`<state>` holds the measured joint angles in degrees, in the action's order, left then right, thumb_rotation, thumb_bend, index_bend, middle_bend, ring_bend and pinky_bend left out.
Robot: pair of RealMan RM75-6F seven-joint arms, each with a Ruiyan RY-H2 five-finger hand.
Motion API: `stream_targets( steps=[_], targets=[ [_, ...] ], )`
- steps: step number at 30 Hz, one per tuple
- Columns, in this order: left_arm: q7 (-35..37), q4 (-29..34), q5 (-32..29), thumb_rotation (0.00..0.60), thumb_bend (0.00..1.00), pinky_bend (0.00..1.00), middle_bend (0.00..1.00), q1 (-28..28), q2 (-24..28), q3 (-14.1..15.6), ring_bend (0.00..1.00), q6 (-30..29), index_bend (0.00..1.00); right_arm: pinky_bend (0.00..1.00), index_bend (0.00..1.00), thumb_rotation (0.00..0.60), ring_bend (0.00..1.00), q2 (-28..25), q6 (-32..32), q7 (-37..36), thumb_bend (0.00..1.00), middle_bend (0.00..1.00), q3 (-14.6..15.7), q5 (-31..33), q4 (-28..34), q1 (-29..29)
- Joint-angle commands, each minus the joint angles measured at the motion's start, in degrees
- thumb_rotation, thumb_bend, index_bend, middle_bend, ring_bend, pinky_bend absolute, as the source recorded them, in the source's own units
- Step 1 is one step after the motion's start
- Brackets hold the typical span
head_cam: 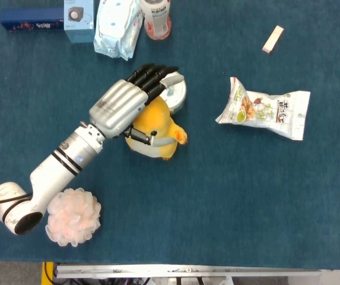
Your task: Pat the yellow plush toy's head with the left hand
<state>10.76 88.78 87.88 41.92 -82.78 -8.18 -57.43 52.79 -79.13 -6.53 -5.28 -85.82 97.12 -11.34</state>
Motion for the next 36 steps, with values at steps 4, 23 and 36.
stream_targets(
  steps=[4,23,36],
  targets=[
    [-1.8,0.1,-0.4,0.211,0.03,0.0,0.06,0.8,-0.8,0.6,0.01,0.8,0.08,0.36,0.32,0.6,0.3,0.0,-0.2,-0.1,0.11,0.4,0.1,0.0,0.0,0.2],
    [-3.2,-1.8,-4.7,0.209,0.03,0.0,0.06,1.1,-0.7,0.7,0.01,1.9,0.08,0.36,0.32,0.6,0.3,-0.4,-0.9,-0.1,0.11,0.4,0.0,-0.2,0.4,0.8],
    [-3.8,1.8,-4.2,0.212,0.03,0.0,0.06,1.0,-0.5,-0.1,0.01,-0.5,0.08,0.36,0.32,0.6,0.3,-0.4,-0.9,0.2,0.11,0.4,0.1,-0.4,0.7,1.0]
  ],
)
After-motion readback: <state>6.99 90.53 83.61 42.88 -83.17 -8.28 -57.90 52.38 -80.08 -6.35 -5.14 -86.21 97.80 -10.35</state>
